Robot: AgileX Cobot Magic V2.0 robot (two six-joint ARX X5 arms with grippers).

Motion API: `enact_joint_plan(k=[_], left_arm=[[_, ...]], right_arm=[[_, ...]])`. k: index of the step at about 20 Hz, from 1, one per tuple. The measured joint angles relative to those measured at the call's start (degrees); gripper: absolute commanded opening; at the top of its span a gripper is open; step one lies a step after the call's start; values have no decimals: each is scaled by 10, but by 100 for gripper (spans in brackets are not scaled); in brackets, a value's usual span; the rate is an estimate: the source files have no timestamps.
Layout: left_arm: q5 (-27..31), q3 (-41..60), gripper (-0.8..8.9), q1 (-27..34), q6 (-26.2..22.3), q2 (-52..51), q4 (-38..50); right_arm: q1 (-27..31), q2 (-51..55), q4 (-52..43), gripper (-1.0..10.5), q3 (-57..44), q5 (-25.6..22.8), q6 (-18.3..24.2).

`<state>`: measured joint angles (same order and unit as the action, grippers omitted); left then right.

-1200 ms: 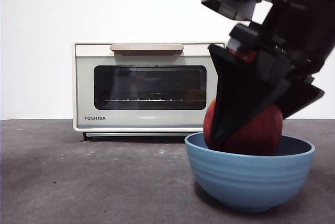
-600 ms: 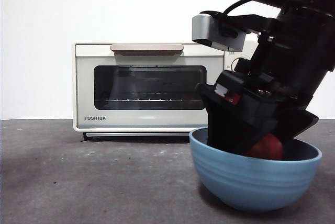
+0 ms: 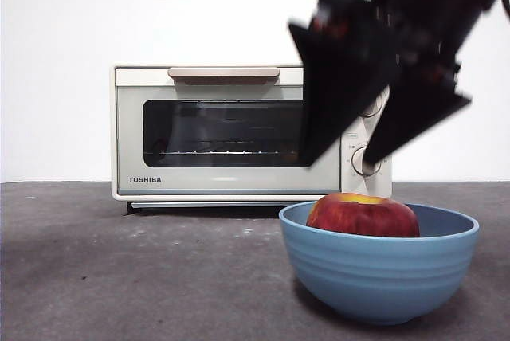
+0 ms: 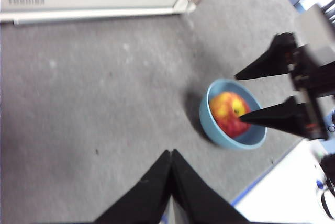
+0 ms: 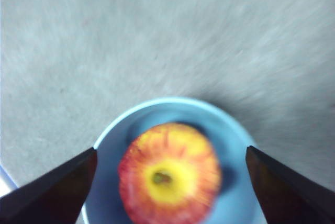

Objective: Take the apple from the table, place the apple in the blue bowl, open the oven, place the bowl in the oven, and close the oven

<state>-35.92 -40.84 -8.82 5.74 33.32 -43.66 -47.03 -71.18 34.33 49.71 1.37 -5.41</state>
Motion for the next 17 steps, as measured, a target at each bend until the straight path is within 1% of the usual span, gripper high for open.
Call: enact_joint_plan(k=[2, 4, 6, 7, 8, 11, 15, 17], left_arm=[[0, 0, 7, -1, 14, 13, 30], [0, 0, 7, -5, 27, 35, 71], [1, -4, 7, -14, 40, 66, 111], [7, -12, 7, -20, 43, 87, 129], [22, -25, 7, -28, 46, 111, 145], [62, -75, 7, -55, 49, 176, 198], [99, -143, 7, -83, 49, 276, 259], [130, -170, 7, -96, 47, 325, 284]], right_arm=[[0, 21, 44, 454, 26, -35, 0], [8, 47, 77, 454, 40, -83, 0], [30, 70, 130, 454, 40, -128, 0], [47, 74, 158, 454, 40, -133, 0], [67, 76, 176, 454, 39, -133, 0], [113, 95, 181, 454, 17, -127, 0], [176, 102, 180, 453, -20, -64, 0], [197, 102, 172, 453, -32, -32, 0]])
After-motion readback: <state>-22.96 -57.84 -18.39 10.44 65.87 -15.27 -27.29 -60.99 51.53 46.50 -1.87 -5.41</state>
